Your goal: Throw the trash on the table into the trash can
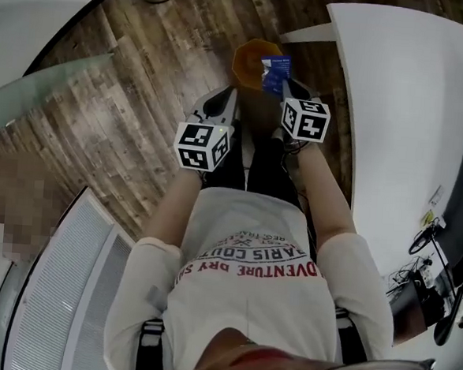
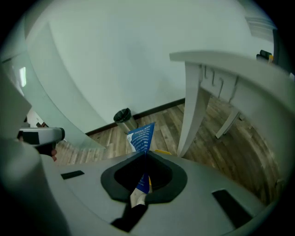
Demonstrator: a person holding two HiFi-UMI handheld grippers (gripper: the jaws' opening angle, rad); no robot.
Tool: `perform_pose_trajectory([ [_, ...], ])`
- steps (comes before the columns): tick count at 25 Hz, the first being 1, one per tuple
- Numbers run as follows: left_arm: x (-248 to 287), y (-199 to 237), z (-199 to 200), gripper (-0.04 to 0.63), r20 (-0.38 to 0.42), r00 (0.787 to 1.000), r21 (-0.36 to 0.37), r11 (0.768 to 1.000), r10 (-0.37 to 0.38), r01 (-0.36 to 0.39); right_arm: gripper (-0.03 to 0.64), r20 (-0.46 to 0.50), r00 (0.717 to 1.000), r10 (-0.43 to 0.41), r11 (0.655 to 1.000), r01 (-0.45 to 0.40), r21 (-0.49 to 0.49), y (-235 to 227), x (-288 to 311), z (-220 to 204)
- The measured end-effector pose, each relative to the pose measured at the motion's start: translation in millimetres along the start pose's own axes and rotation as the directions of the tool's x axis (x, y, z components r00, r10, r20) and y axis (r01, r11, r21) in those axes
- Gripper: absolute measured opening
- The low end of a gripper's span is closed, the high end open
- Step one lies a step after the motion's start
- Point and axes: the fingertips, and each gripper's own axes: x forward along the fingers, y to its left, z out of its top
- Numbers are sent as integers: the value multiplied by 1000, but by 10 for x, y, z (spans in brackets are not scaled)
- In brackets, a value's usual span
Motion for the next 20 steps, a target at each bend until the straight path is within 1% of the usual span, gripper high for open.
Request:
perform_pose_trajectory([
  [2, 162, 240, -189, 23, -9, 1000, -57, 998, 16, -16, 31, -46, 999, -13, 1000, 13, -7, -71, 374, -170],
  [5, 457, 584, -538, 23, -25, 998, -108, 993, 55, -57, 31, -93, 995, -21, 999, 19, -25, -204, 960, -429],
  [8, 676, 837, -1027, 23, -62, 994, -159, 982, 93, -102, 32, -142, 990, -23, 998, 16, -53, -297, 1484, -791],
  [11, 832, 1056, -1492, 23, -105, 986, -210, 966, 128, -148, 32, -194, 981, -17, 996, -1, -92, -344, 2000, -1170],
  [15, 1015, 1228, -1962, 23, -141, 982, -258, 953, 126, -160, 32, -212, 975, -61, 983, 22, -182, -496, 2550, -1493],
  [18, 1068, 1334, -2204, 23, -155, 980, -284, 945, 123, -164, 32, -221, 970, -102, 970, 47, -240, -585, 2825, -1682],
  [20, 1084, 1391, -2319, 23, -163, 977, -299, 937, 134, -178, 37, -242, 964, -109, 963, 42, -265, -620, 2909, -1795],
])
